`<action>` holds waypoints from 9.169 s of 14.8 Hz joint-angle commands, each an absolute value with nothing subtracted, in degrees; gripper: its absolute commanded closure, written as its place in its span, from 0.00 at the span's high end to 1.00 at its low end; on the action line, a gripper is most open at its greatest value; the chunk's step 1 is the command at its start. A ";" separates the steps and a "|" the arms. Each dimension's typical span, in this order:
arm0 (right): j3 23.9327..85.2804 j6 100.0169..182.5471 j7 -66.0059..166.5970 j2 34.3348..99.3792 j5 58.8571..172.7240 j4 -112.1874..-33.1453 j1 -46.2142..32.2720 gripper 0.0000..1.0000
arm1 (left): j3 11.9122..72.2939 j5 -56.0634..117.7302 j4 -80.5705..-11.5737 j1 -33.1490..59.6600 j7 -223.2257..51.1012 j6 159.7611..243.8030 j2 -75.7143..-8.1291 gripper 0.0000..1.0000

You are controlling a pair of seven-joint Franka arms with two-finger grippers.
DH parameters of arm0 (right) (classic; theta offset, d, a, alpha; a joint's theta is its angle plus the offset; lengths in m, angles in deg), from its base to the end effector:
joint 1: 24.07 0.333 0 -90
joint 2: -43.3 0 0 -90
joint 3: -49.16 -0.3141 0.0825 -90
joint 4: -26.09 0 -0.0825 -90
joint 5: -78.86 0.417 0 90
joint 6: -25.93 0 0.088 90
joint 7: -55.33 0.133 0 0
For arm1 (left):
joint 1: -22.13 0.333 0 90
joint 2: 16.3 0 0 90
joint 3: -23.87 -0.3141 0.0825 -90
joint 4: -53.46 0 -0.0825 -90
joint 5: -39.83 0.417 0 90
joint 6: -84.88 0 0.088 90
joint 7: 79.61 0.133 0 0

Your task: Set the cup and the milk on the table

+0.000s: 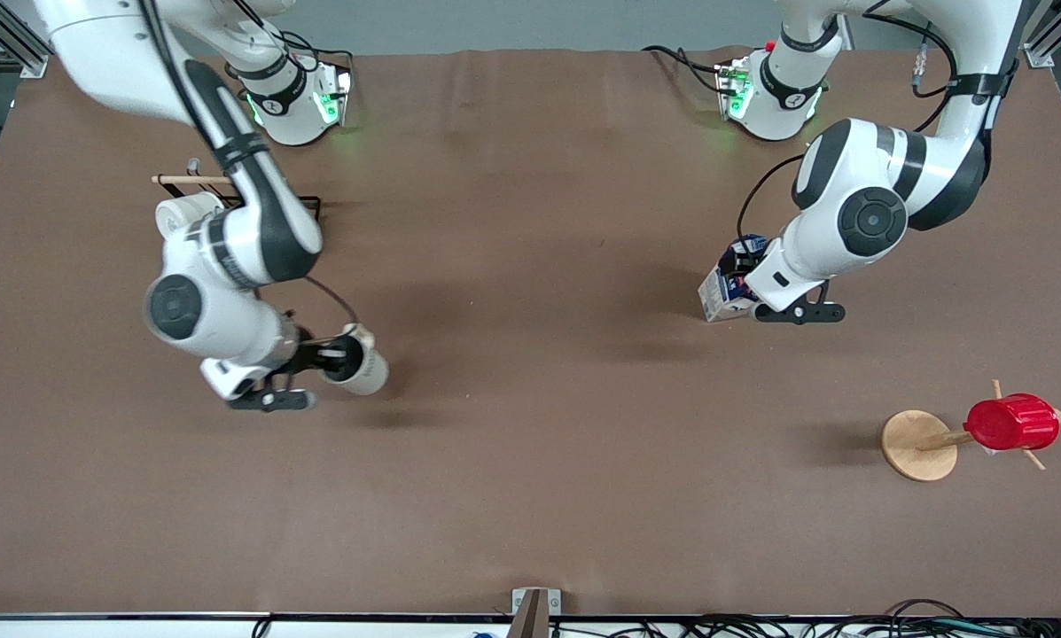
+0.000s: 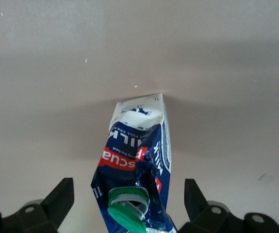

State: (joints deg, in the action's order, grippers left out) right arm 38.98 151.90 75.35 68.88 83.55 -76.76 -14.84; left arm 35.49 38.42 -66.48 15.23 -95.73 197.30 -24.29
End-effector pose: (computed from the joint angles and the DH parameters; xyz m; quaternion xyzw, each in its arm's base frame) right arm 0.6330 0.2221 0.2543 -0.9966 0.0377 0.0415 0.0605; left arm 0.5249 -0.1783 0.2913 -0.9906 0.0155 0.1349 0.0162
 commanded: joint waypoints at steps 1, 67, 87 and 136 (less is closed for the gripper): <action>33.89 154.41 92.79 67.91 78.35 -78.15 -11.86 0.00 | 35.82 38.59 -69.05 15.54 -96.66 197.91 -22.19 1.00; 58.56 115.40 51.11 43.22 78.94 -63.73 -21.87 1.00 | 35.47 30.07 -12.98 -9.16 -116.88 188.07 -62.00 0.04; 58.39 115.22 50.85 43.39 78.94 -63.91 -22.22 1.00 | 35.38 34.90 -14.47 -8.02 -113.80 188.24 -58.85 1.00; 58.56 115.05 51.02 43.83 78.77 -61.80 -22.66 1.00 | 27.56 38.24 -39.08 14.75 -89.10 176.90 -14.11 1.00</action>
